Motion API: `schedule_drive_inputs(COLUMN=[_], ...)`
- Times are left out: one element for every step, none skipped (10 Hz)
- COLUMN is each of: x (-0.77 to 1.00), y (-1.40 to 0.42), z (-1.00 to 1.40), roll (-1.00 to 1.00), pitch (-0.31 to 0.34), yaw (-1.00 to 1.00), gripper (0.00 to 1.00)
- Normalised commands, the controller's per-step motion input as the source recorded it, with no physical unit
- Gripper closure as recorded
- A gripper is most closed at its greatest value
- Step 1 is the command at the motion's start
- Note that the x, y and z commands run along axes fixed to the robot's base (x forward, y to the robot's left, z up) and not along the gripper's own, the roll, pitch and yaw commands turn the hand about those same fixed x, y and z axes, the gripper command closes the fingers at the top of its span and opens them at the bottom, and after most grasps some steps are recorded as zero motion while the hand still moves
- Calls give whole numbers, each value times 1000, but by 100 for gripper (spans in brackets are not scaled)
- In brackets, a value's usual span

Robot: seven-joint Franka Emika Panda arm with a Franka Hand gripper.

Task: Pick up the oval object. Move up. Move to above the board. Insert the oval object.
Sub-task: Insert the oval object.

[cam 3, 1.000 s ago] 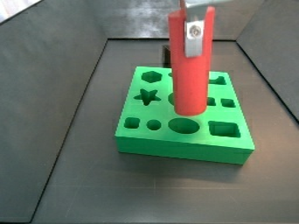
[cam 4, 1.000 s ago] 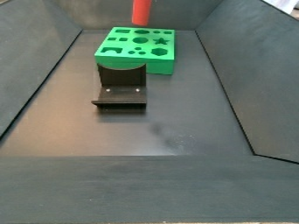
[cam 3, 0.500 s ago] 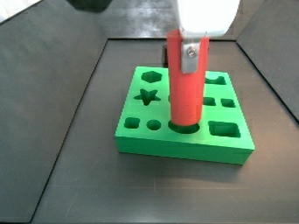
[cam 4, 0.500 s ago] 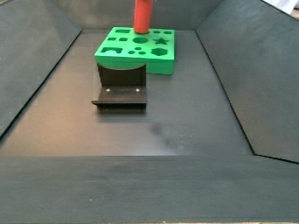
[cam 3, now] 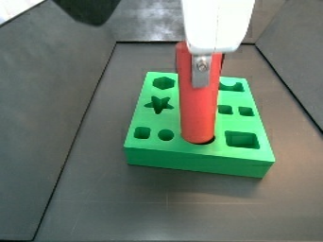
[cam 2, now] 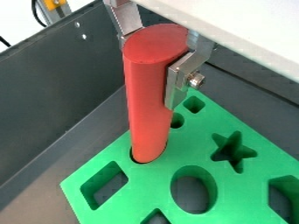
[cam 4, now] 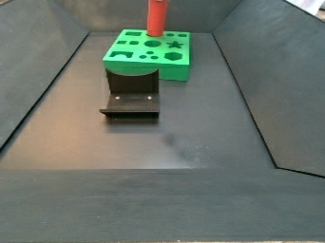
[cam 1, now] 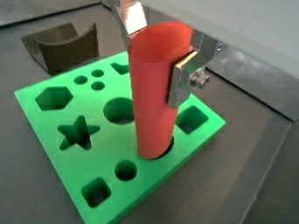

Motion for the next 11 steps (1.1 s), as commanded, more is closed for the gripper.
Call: schedule_drive_inputs(x=[43,100,6,0,0,60,166,397,649,700,869], y=[-117,0,46,29,0,-17,-109,-289,-489,-449,-380], z=[-151,-271,-466,-323,-200,-29,0,-266,-757,-726,-714], roll=[0,21,293,481,500,500,500,484,236,249,250], pitch=[0,0,0,0,26,83,121,90,29,39,60], yaw=[0,31,106,217,223,223,171,111,131,86,0], gripper=[100,100,100,100,100,100,100,100,100,100,100])
